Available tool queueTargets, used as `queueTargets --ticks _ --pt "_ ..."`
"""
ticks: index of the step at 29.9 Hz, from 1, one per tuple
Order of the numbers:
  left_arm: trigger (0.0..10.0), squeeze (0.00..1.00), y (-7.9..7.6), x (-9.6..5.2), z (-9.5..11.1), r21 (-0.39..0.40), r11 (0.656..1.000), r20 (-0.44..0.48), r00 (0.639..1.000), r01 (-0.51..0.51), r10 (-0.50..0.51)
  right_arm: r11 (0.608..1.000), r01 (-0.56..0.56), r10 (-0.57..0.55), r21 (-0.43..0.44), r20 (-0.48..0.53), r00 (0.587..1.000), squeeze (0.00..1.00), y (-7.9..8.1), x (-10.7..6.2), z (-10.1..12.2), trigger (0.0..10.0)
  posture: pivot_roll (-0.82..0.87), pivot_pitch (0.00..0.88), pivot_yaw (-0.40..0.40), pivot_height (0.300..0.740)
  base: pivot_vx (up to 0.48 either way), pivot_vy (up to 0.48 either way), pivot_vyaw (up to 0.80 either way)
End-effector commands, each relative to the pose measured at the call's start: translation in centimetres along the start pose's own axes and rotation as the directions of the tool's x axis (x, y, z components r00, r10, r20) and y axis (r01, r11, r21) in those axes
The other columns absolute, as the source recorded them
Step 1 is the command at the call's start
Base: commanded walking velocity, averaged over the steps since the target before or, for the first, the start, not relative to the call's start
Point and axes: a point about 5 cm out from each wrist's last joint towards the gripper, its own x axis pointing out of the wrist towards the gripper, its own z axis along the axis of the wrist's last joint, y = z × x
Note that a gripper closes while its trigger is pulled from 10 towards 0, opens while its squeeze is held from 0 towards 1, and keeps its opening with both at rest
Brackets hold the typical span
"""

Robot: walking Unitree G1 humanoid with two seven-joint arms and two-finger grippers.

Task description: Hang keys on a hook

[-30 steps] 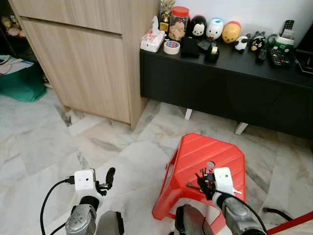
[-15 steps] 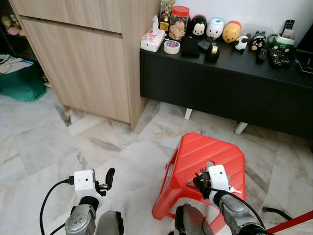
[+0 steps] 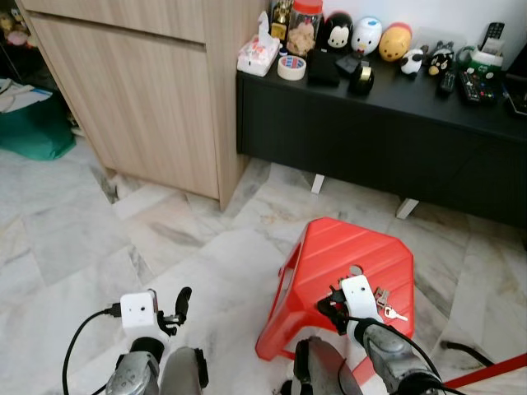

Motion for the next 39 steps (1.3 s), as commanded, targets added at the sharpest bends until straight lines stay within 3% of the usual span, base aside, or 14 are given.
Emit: queueTargets --ticks 1,15,26,39 --pt "10.0 0.00 0.0 -0.5 -0.2 -0.003 1.000 -0.018 1.000 -0.005 0.005 1.000 0.017 -0.017 -0.005 -0.032 0.999 0.00 -0.3 -0.1 -0.5 10.0 0.12 0.189 -0.093 0.597 0.000 0.000 0.00" --pt "10.0 0.00 0.3 -0.6 0.5 0.010 1.000 -0.016 1.000 -0.008 0.008 0.998 -0.065 0.065 -0.005 0.004 0.998 0.00 0.2 0.0 0.2 10.0 0.13 0.175 -0.082 0.597 0.000 0.000 0.00" --pt "10.0 0.00 0.5 -0.7 0.5 0.009 1.000 -0.025 1.000 -0.017 0.017 0.967 -0.140 0.127 -0.215 -0.073 0.989 0.00 0.3 0.0 -0.1 10.0 0.14 0.180 -0.085 0.597 0.000 0.000 0.00" --pt "10.0 0.00 1.4 -0.9 -1.8 0.005 1.000 -0.088 0.996 -0.026 0.027 0.972 -0.135 0.120 -0.191 -0.091 0.989 0.00 0.5 0.1 -0.2 10.0 0.14 0.197 -0.084 0.597 0.000 0.000 0.00"
